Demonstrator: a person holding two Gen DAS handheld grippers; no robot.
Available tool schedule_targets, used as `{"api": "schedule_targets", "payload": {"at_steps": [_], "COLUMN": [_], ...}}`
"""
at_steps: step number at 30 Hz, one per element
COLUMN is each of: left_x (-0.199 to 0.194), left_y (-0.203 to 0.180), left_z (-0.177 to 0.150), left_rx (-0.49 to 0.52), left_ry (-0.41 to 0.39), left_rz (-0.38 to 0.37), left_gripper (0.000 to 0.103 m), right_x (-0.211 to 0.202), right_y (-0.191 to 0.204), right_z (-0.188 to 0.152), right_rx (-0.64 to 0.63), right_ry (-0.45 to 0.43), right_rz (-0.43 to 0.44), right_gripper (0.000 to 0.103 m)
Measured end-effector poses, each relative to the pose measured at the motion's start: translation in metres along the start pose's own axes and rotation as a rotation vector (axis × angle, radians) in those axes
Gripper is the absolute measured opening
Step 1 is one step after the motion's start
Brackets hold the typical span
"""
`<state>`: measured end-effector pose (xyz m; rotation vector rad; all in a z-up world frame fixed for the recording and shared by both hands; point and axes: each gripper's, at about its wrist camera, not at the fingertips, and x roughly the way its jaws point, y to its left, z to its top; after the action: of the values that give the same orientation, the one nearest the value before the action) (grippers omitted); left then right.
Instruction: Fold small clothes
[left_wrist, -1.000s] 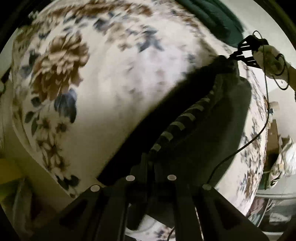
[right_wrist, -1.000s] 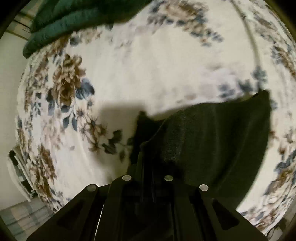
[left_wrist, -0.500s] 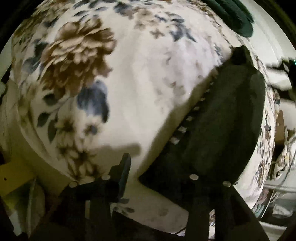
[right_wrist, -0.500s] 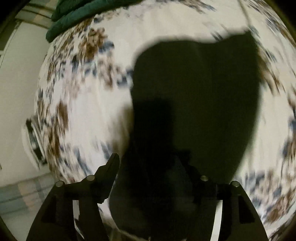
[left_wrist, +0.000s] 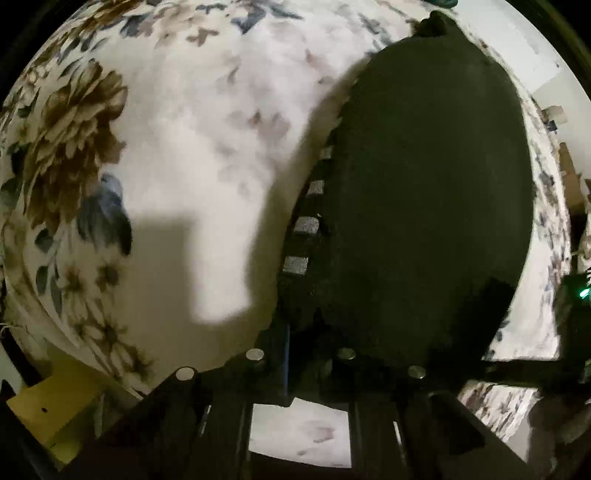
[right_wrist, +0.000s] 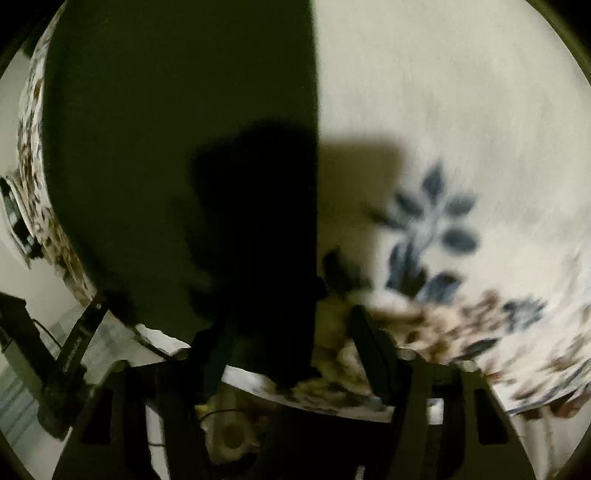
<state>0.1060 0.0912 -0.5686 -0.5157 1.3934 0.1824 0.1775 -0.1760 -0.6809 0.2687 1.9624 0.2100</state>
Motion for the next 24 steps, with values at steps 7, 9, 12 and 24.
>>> {"api": "schedule_targets", "payload": {"at_steps": [7, 9, 12, 24], "left_x": [-0.031, -0.045, -0.079, -0.077], "left_y": [-0.005, -0.011, -0.027, -0.139], "left_z": [-0.009, -0.002, 0.017, 0.212], "left_rx": [0.078, 0.082, 0.076, 0.171], "left_ry": [0.043, 0.062, 0.023, -0.241], "left_rz": [0.045, 0.047, 0.027, -0.145], "left_gripper": [0.011, 0.011, 0.018, 0.061], "right_x": [-0.013, -0.027, -0.066, -0.199], "right_y": [-0.024, -0.029, -0.034, -0.041], "right_z": [-0.023, -0.020, -0.010, 0.144], "right_rx": [-0.009, -0.009, -0.002, 0.075], "right_ry": [0.013, 0.006, -0.071, -0.386], "right_rz": [0.025, 0.078, 0.164, 0.252], "right_gripper": [0.003, 0.008, 0.037, 0.062]}}
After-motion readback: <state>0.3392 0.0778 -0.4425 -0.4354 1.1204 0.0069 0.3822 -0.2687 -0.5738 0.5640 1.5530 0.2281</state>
